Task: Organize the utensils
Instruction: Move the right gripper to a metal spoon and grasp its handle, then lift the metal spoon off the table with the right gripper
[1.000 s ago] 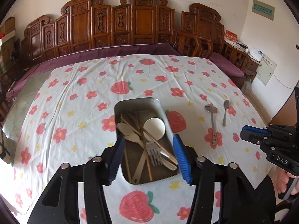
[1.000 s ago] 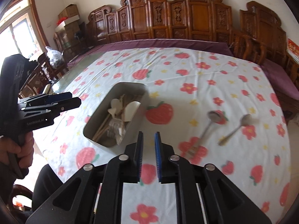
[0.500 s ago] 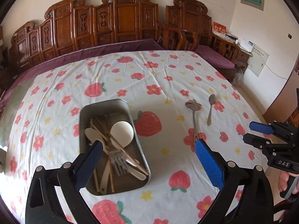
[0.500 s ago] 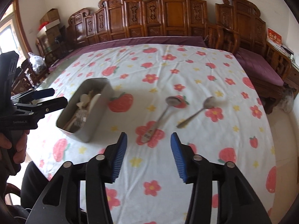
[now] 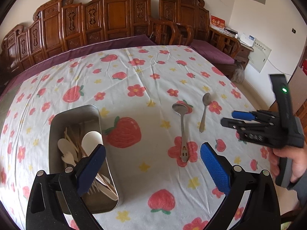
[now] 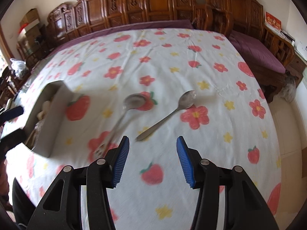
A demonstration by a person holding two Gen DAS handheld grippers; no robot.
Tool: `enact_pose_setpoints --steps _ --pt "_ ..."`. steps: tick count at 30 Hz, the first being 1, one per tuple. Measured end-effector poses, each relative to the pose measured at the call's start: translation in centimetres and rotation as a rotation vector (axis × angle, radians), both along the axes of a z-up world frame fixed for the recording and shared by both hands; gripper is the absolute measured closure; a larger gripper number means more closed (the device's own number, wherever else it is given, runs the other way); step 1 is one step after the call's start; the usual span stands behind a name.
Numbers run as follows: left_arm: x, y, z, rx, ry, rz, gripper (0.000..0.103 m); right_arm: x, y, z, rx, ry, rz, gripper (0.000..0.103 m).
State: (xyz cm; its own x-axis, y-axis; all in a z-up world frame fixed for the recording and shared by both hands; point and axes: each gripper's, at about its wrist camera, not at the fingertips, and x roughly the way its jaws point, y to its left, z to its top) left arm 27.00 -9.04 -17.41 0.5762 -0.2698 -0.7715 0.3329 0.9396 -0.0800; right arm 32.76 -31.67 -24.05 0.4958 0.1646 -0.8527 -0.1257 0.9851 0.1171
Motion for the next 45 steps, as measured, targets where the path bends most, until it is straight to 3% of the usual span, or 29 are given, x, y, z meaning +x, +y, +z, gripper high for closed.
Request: enact_pose_setpoints --steps 8,18,20,22,24,28,45 --pt "0.5 0.0 -0.9 -0.003 0.020 0.011 0.008 6.1 -1.3 -3.5 0.038 0.090 -0.116 0.050" --pt "0.5 0.8 -1.2 -0.017 0.030 0.024 0.008 8.4 0.5 -5.2 -0.116 0.120 -0.153 0.054" --pt "0.5 0.8 -1.3 -0.021 0.033 0.026 0.008 8.4 0.4 -5.1 -0.123 0.122 -0.150 0.060" --pt "0.5 0.9 -1.3 -0.025 0.035 0.027 0.008 8.3 0.1 -5.0 -0.125 0.133 -0.153 0.081" --pt "0.5 0.8 -1.4 -0.030 0.037 0.024 0.008 8.3 -0.2 -5.0 -0.136 0.146 -0.146 0.091" --pt "0.3 0.5 -1.5 -0.032 0.041 0.015 0.008 8.1 -0.9 -4.9 -0.139 0.174 -0.121 0.099" --pt "0.6 -1.3 -2.5 -0.013 0.058 -0.006 0.008 6.5 -2.6 -4.9 -0.142 0.189 -0.047 0.100"
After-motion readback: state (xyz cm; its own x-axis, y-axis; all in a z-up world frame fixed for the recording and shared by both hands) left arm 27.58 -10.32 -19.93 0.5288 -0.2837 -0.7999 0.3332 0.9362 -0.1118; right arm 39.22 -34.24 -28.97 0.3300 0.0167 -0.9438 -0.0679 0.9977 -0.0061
